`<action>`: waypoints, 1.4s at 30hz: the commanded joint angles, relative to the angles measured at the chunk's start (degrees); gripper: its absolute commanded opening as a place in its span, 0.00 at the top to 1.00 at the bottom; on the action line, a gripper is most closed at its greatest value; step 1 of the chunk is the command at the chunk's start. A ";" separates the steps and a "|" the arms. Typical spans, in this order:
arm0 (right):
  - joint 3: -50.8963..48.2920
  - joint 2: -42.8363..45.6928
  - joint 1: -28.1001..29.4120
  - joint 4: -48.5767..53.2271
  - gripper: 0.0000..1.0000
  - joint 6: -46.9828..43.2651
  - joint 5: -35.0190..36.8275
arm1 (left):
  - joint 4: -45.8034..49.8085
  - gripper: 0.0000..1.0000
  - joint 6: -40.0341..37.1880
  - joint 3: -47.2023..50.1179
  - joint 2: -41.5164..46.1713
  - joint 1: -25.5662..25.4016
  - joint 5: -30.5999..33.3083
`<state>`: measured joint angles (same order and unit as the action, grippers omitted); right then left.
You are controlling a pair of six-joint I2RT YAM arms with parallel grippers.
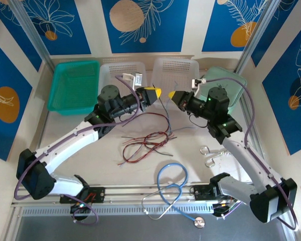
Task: Untangle the cables
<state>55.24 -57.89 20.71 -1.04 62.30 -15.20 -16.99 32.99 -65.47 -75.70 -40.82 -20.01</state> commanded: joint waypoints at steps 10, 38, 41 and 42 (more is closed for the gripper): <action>11.82 8.00 -8.29 13.02 1.00 -11.29 6.23 | 18.13 1.00 -10.79 -5.98 11.86 10.44 4.16; 21.69 7.74 -20.09 21.18 1.00 -13.52 27.70 | 17.66 1.00 7.11 -8.27 5.33 54.45 -5.72; 19.27 9.33 -22.44 20.64 1.00 -12.59 26.91 | 16.46 1.00 8.19 -6.44 5.71 55.96 -4.69; 18.75 9.77 -23.35 20.45 1.00 -12.86 26.24 | 16.36 1.00 8.06 -5.86 6.19 56.46 -4.07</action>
<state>75.24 -49.74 -0.99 19.88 48.45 8.49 3.01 38.41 -72.71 -70.67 14.39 -23.97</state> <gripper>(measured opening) 0.047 0.051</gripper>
